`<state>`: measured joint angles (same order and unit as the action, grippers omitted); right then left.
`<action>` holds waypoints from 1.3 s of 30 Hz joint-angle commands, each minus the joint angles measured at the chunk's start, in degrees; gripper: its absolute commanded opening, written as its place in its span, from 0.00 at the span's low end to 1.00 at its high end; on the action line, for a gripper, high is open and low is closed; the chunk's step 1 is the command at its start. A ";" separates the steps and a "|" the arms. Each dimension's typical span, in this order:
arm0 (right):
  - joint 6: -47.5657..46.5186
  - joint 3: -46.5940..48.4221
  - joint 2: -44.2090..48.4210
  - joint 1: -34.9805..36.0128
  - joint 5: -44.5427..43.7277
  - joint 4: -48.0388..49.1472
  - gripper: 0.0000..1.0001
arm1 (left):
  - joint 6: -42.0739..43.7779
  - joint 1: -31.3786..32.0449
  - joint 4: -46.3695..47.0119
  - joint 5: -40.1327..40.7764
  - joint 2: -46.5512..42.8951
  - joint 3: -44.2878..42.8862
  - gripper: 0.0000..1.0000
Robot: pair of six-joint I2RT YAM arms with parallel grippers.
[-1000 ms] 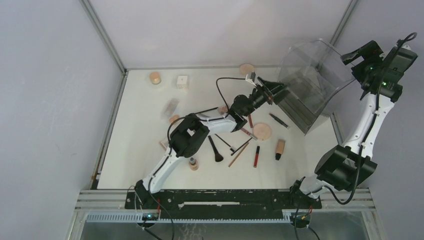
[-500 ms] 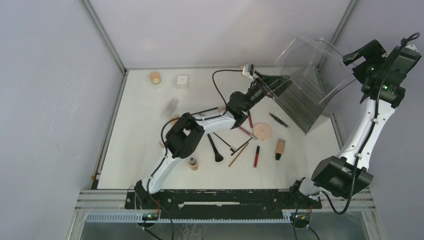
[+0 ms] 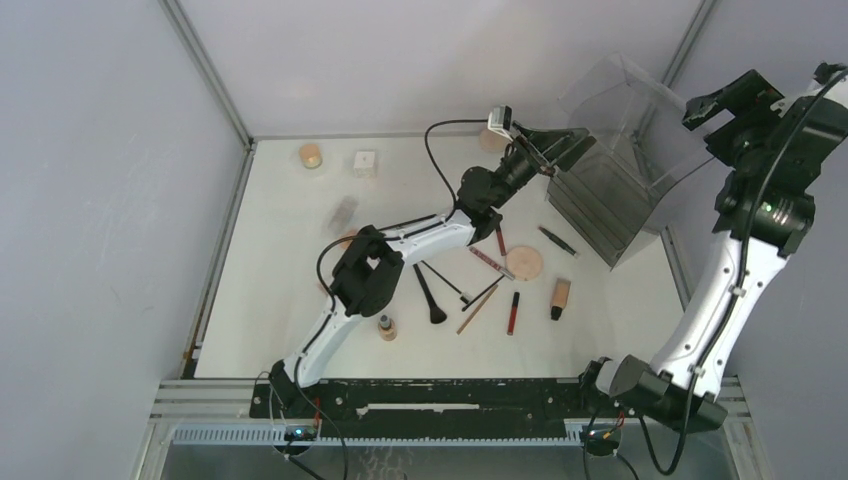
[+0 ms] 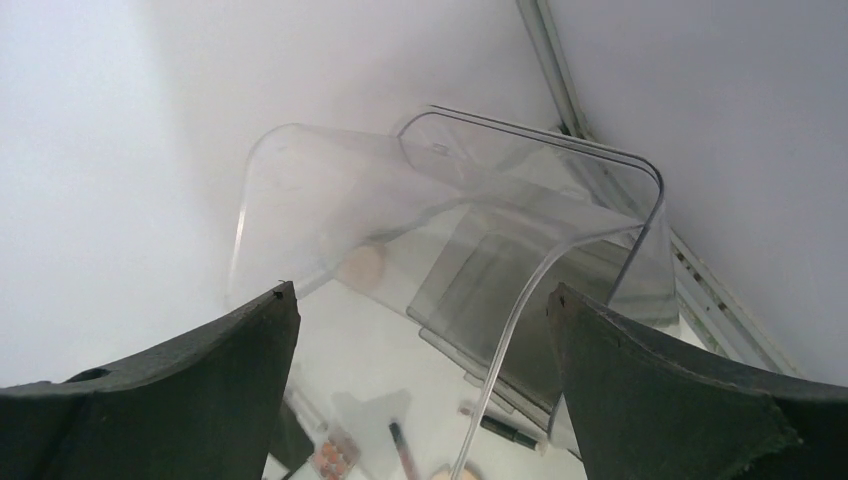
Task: Organize the makeup
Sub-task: Open the storage box at the center of the board.
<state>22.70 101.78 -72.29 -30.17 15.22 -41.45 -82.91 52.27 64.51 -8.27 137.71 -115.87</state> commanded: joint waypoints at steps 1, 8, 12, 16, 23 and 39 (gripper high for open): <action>-0.62 -1.31 7.47 0.34 -1.38 -0.37 1.00 | 1.96 -0.31 -0.50 -0.17 0.71 -6.52 1.00; 9.09 -15.11 18.07 0.01 0.25 2.55 1.00 | 3.99 -0.49 -5.48 -0.47 3.13 -12.67 1.00; 10.87 -22.01 20.50 0.45 3.25 5.55 1.00 | 5.16 -0.50 -7.92 -0.96 4.23 -15.60 1.00; 11.07 -24.27 20.52 0.41 4.89 6.38 1.00 | 5.84 -0.59 -8.99 -2.10 4.37 -16.16 1.00; 8.27 -25.86 18.32 0.29 14.65 9.37 1.00 | 5.52 -0.66 -9.18 -2.89 4.92 -16.23 1.00; 24.58 -27.90 14.65 -3.44 30.80 47.34 1.00 | 4.03 -1.45 -3.09 -5.45 -1.27 -5.09 1.00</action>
<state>40.77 70.78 -56.29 -32.16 43.99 -10.00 -79.48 51.24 56.80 -11.75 141.95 -127.70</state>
